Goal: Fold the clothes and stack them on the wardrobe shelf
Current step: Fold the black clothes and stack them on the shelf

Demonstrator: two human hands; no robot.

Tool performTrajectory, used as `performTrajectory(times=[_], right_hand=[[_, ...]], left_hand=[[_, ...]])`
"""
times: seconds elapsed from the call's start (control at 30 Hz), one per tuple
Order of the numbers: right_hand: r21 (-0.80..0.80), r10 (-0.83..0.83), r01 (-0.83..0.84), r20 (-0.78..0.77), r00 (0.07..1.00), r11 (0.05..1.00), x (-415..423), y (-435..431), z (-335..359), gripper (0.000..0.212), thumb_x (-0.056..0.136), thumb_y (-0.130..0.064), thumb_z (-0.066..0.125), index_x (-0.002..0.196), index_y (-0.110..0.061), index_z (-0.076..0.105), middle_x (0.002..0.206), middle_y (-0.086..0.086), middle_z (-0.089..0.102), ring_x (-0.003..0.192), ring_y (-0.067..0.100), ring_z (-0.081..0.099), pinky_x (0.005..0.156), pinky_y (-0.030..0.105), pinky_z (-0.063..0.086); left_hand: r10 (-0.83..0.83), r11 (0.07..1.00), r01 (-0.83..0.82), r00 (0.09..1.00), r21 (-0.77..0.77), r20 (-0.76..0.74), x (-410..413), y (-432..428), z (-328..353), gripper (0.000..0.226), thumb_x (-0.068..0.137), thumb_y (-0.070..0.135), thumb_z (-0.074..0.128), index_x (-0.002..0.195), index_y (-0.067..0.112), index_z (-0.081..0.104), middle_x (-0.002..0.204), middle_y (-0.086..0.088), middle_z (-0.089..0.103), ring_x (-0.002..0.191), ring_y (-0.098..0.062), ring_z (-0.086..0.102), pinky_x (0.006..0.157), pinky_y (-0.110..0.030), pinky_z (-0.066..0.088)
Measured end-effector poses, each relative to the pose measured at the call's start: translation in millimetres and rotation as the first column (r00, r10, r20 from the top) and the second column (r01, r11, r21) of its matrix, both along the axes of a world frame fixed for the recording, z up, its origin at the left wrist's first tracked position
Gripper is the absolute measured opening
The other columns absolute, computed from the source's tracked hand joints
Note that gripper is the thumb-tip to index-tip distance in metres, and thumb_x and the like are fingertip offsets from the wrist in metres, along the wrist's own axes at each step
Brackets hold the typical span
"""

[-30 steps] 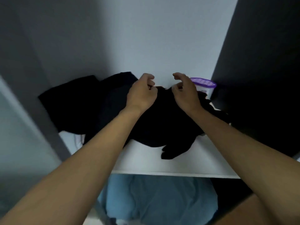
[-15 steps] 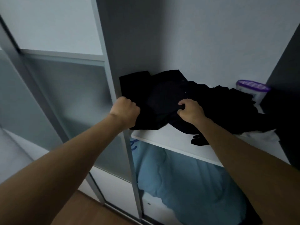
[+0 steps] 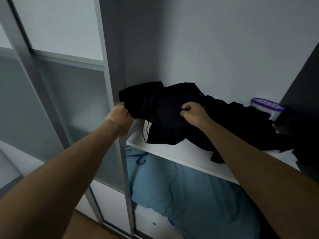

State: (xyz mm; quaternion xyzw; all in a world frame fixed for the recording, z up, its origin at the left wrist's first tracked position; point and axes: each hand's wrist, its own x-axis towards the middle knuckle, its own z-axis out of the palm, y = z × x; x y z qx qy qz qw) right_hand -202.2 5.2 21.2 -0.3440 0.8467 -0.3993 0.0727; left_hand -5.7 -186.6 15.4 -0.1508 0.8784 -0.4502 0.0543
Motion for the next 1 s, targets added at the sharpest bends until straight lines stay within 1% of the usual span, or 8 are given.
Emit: performTrajectory(times=[0.23, 0.4, 0.53, 0.63, 0.73, 0.87, 0.93, 1.0], right_hand=[[0.074, -0.117, 0.122, -0.074, 0.990, 0.990, -4, -24, -6, 0.046, 0.085, -0.019, 0.067, 0.128, -0.006, 0.055, 0.125, 0.012, 0.058, 0.107, 0.023, 0.055, 0.091, 0.030, 0.044], [0.604, 0.039, 0.122, -0.245, 0.969, 0.787, -18, -13, -32, 0.098, 0.075, -0.045, 0.076, 0.154, -0.030, 0.020, 0.161, 0.007, 0.015, 0.146, 0.039, 0.014, 0.115, 0.067, 0.013], [0.581, 0.154, 0.306, -0.609, 0.778, 0.754, -16, -13, -58, 0.055, 0.095, -0.046, 0.055, 0.147, -0.036, 0.039, 0.161, 0.006, 0.023, 0.148, 0.031, 0.015, 0.116, 0.068, 0.008], [0.364, 0.037, 0.307, -0.694, 0.719, 0.879, -13, -15, -62, 0.029, 0.102, -0.032, 0.050, 0.125, -0.026, 0.067, 0.140, 0.004, 0.057, 0.136, 0.025, 0.043, 0.120, 0.056, 0.005], [0.080, -0.094, 0.194, -0.659, 0.747, 0.978, 3, -24, -48, 0.025, 0.101, -0.019, 0.052, 0.105, -0.011, 0.075, 0.104, 0.010, 0.074, 0.102, 0.029, 0.066, 0.120, 0.049, 0.016], [-0.027, 0.006, -0.034, -0.696, 0.718, 0.999, 52, -37, -32, 0.021, 0.096, -0.009, 0.056, 0.104, -0.006, 0.075, 0.097, 0.012, 0.076, 0.087, 0.029, 0.070, 0.094, 0.037, 0.044], [0.052, 0.111, -0.103, -0.677, 0.727, 0.993, 78, -44, -41, 0.022, 0.095, -0.010, 0.057, 0.108, -0.010, 0.075, 0.101, 0.009, 0.076, 0.091, 0.028, 0.069, 0.086, 0.035, 0.049], [0.223, 0.282, -0.183, -0.584, 0.761, 0.957, 93, -47, -59, 0.019, 0.097, -0.012, 0.058, 0.103, -0.012, 0.076, 0.099, 0.005, 0.075, 0.091, 0.024, 0.068, 0.082, 0.039, 0.053]], left_hand=[[0.345, 0.927, -0.347, 0.938, 0.140, 0.043, 9, -42, -5, 0.034, 0.091, 0.036, 0.045, 0.117, 0.029, 0.066, 0.111, 0.005, 0.070, 0.103, -0.018, 0.062, 0.097, -0.037, 0.036], [0.514, 0.839, -0.523, 0.852, 0.152, 0.098, 10, -77, -9, 0.047, 0.098, 0.042, 0.042, 0.142, 0.026, 0.049, 0.144, 0.001, 0.055, 0.138, -0.026, 0.044, 0.115, -0.043, 0.021], [0.549, 0.786, -0.553, 0.830, 0.276, 0.101, 8, -103, 3, 0.044, 0.097, 0.040, 0.043, 0.137, 0.023, 0.053, 0.139, -0.002, 0.057, 0.133, -0.027, 0.049, 0.111, -0.040, 0.032], [0.442, 0.742, -0.240, 0.877, 0.625, -0.187, -7, -113, 21, 0.036, 0.092, 0.037, 0.048, 0.119, 0.019, 0.061, 0.100, -0.003, 0.063, 0.102, -0.029, 0.063, 0.086, -0.036, 0.045], [0.382, 0.522, 0.199, 0.815, 0.829, -0.437, -40, -95, 32, 0.042, 0.089, 0.053, 0.043, 0.105, 0.019, 0.062, 0.107, -0.008, 0.066, 0.098, -0.032, 0.063, 0.077, -0.035, 0.047], [0.571, -0.303, 0.208, 0.821, 0.930, 0.002, -72, -73, 25, 0.094, 0.056, 0.091, 0.056, 0.120, 0.022, 0.056, 0.116, -0.005, 0.060, 0.100, -0.035, 0.063, 0.074, -0.047, 0.060], [0.467, -0.302, 0.056, 0.879, 0.952, 0.097, -83, -72, 3, 0.085, 0.066, 0.075, 0.071, 0.126, 0.016, 0.056, 0.115, -0.011, 0.062, 0.098, -0.032, 0.064, 0.077, -0.037, 0.058], [0.370, -0.128, 0.014, 0.928, 0.992, 0.035, -91, -71, -29, 0.054, 0.086, 0.040, 0.072, 0.120, 0.000, 0.059, 0.107, -0.017, 0.062, 0.093, -0.029, 0.062, 0.077, -0.035, 0.055]])
